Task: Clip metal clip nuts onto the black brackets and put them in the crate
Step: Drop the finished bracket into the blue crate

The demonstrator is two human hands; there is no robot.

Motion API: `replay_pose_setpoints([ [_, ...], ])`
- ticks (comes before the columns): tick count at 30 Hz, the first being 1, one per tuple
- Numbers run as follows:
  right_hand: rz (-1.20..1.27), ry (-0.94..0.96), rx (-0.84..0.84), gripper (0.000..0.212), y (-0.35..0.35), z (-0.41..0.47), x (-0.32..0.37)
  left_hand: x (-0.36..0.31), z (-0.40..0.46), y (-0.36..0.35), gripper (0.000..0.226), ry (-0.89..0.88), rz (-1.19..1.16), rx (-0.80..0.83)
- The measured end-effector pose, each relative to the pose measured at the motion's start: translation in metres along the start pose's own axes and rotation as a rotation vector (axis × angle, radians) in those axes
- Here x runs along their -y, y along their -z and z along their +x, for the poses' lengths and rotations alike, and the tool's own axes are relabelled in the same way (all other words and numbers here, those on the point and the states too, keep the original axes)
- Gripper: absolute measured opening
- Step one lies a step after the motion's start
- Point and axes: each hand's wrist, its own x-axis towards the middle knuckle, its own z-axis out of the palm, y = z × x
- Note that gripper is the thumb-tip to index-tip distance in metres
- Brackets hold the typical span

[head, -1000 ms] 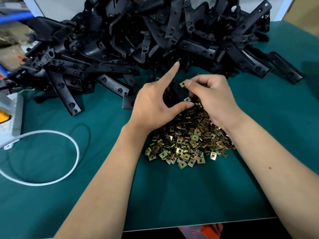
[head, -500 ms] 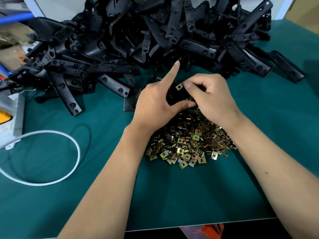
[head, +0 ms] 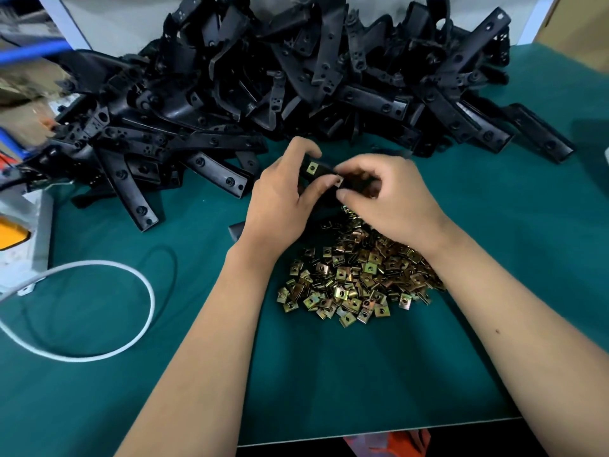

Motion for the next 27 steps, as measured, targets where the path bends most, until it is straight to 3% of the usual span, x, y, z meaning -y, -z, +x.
replay_pose_setpoints([
  [6,-0.063,0.094,-0.121,0.024,-0.003,-0.001,0.0,-0.01,0.0,0.001,0.033,0.007,-0.044,-0.016],
  [11,-0.072,0.133,-0.15,0.021,0.025,-0.016,0.003,-0.032,0.006,-0.006,0.035,-0.089,-0.021,0.01],
  [18,-0.161,-0.047,-0.302,0.028,0.121,-0.076,-0.007,-0.134,0.029,-0.059,0.034,-0.272,-0.157,0.093],
  [23,0.049,-0.146,-0.726,0.03,0.198,-0.159,-0.034,-0.264,0.02,-0.133,0.033,-0.391,-0.389,0.231],
  [27,0.29,-0.212,-1.077,0.025,0.251,-0.252,-0.061,-0.365,-0.021,-0.202,0.034,-0.377,-0.545,0.381],
])
